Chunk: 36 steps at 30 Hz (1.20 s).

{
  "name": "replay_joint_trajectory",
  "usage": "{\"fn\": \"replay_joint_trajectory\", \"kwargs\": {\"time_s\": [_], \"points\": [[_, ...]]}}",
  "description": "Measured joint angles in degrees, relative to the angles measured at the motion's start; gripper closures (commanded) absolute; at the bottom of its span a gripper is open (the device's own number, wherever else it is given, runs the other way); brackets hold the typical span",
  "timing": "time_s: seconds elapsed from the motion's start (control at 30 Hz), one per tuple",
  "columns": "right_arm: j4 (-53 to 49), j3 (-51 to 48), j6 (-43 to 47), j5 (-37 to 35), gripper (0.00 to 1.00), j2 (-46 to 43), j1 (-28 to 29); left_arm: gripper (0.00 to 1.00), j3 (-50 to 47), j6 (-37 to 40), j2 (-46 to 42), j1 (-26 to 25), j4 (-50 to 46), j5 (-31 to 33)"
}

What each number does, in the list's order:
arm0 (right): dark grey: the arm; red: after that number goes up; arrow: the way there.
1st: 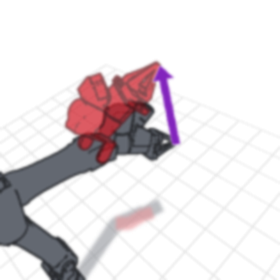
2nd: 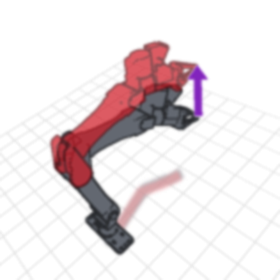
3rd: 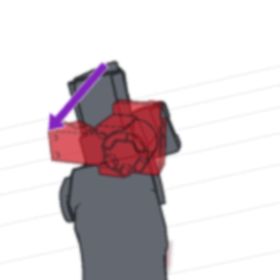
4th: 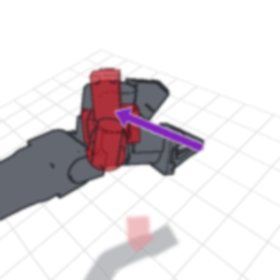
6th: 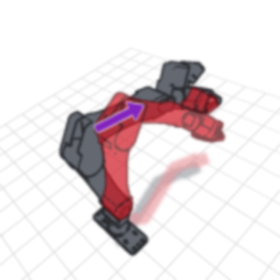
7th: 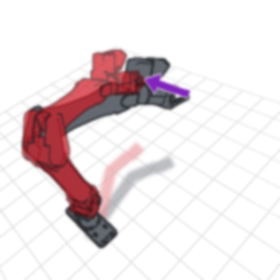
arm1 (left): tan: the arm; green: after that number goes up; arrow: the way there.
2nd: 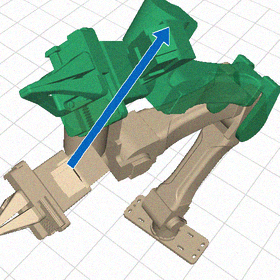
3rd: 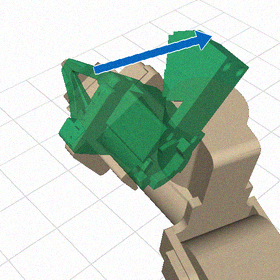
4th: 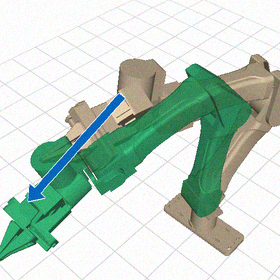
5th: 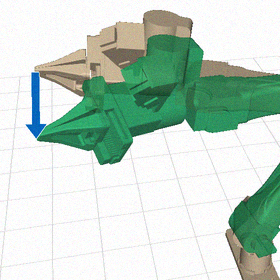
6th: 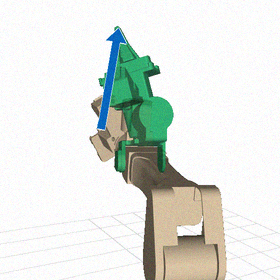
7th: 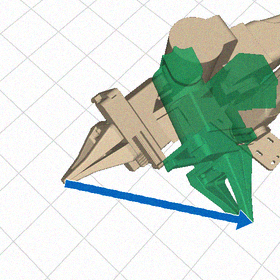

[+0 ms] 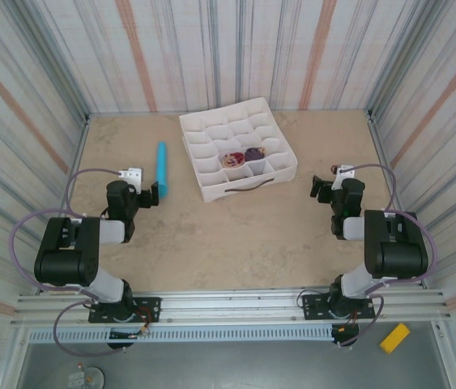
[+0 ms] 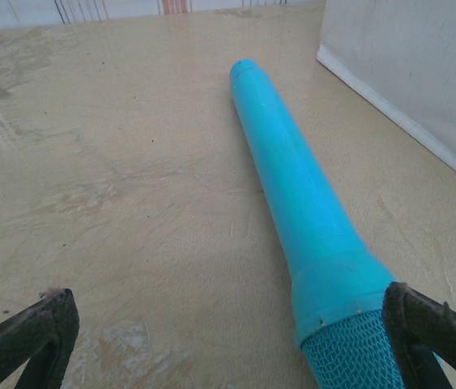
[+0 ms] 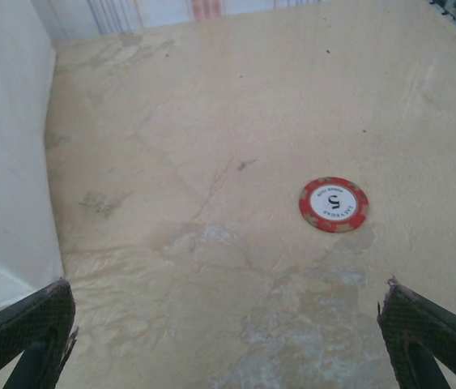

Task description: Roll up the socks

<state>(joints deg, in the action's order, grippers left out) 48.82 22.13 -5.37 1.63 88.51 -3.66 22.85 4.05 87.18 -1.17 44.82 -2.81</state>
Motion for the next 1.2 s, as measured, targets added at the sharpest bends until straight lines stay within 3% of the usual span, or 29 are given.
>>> {"fn": "replay_joint_trajectory", "kwargs": {"time_s": [0.23, 0.4, 0.67, 1.2], "points": [[1.73, -1.09, 0.07, -7.48, 0.01, 0.00, 4.98, 0.01, 0.00, 0.00, 0.00, 0.00, 0.00, 0.09], [0.92, -0.96, -0.24, -8.20, 0.01, 0.00, 2.29, 0.01, 0.00, 0.00, 0.00, 0.00, 0.00, 0.39], [0.92, -0.96, -0.59, -12.17, 0.01, 0.00, 3.04, 0.01, 0.00, 0.00, 0.00, 0.00, 0.00, 0.52], [0.92, -0.96, -0.59, -12.55, 0.01, 0.00, 3.32, 0.01, 0.00, 0.00, 0.00, 0.00, 0.00, 0.55]]}}
